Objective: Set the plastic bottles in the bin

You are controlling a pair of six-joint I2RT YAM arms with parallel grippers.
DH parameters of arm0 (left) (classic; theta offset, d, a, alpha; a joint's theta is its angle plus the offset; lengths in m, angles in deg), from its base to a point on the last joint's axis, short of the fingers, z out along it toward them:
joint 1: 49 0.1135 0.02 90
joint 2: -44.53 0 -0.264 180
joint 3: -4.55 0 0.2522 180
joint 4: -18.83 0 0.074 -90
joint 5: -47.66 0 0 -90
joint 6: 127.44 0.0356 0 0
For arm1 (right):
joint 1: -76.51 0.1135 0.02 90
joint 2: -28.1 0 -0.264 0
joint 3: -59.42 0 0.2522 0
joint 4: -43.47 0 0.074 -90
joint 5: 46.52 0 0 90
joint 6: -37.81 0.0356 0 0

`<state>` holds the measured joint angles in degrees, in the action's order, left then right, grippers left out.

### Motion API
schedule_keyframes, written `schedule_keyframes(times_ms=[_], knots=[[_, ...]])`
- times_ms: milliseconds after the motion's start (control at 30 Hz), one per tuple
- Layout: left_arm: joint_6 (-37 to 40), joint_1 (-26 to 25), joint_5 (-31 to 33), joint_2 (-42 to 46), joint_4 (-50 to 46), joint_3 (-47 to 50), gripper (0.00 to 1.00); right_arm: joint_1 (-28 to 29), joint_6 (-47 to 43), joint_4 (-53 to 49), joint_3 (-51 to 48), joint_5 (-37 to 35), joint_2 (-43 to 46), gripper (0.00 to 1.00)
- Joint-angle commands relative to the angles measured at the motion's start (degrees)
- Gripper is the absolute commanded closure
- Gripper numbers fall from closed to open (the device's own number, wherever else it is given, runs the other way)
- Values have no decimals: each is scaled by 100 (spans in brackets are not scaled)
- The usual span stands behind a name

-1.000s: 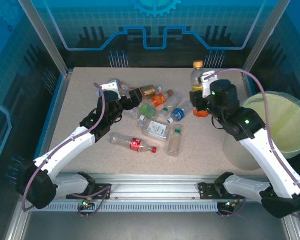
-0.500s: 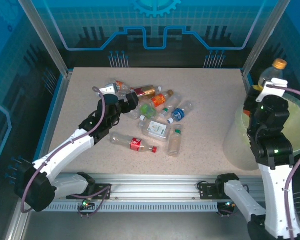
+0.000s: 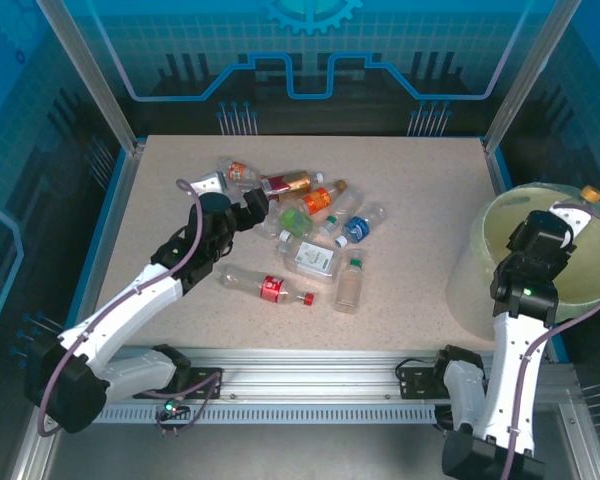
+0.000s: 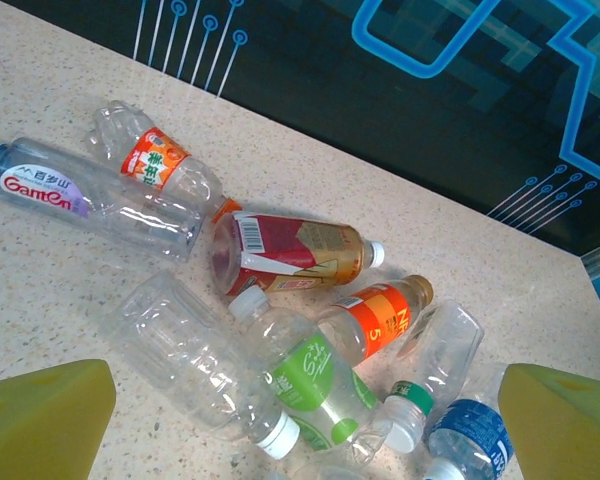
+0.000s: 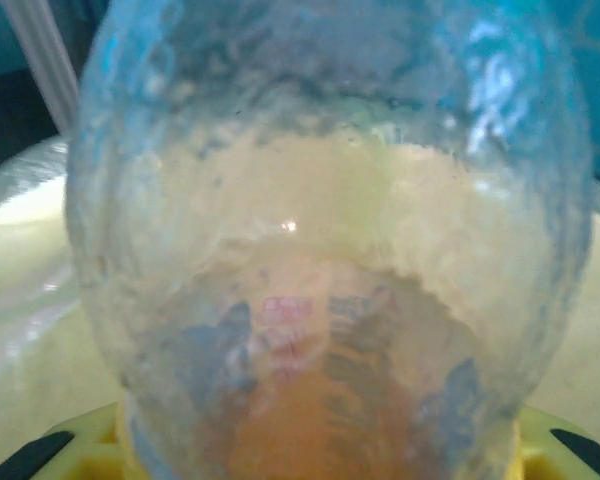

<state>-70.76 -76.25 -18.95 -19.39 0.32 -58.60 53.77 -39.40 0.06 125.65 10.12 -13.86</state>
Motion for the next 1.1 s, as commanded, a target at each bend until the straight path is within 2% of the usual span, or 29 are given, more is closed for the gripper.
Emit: schedule_keyframes(times_ms=[0,267,467,733,867,1067], knots=[[-103,61,188,202,-381,159,1,-314,393,531,-175,267,109,58],[-387,138,330,641,-717,572,1,-466,576,1170,-913,464,117,53],[-718,183,541,944,-1505,681,1,-466,641,1622,-1318,488,126,51],[-1186,277,490,1040,-2192,764,1,-467,753,1515,-1280,863,25,27],[-1468,327,532,992,-2354,786,1,-465,769,1295,-1097,892,-6,18],[-1742,439,381,862,-2377,790,1,-468,748,1069,-890,934,-1,13]])
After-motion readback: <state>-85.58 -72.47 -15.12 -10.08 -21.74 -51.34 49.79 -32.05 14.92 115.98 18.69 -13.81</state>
